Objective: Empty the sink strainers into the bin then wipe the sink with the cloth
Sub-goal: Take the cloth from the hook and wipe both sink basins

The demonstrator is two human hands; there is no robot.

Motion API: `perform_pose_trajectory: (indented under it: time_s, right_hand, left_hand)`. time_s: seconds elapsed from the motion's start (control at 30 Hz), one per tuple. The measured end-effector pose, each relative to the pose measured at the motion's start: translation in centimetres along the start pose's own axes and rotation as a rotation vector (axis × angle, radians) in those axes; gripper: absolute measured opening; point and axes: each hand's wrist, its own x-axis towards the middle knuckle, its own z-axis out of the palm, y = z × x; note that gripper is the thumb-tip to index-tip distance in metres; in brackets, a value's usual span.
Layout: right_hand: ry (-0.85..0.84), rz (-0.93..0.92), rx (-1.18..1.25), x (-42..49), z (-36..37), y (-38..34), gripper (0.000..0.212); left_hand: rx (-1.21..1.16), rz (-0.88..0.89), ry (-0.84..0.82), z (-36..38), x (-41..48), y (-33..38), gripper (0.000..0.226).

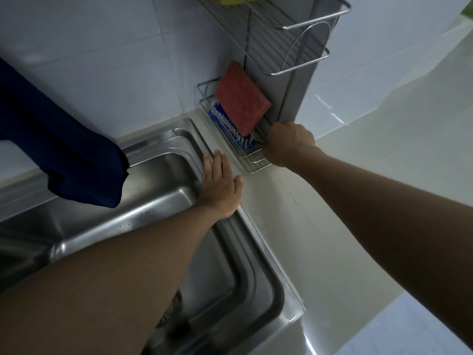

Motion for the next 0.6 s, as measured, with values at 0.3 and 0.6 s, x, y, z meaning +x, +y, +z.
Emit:
perform_pose_trajectory:
  time_s: [0.3,0.6]
  right_hand:
    - [0.144,0.023,0.018,-3.0,-0.1,0.4,0.030]
    - [0.247,-0.148,0.053,-7.6,-0.8,-2.8,0.044]
  left_hand:
    - [-0.019,0.008,-0.120,-1.1,0.3,-0.9,0.073]
    - [-0.156,0.030,-0.028,-6.8,-4.4,-3.8,0.051]
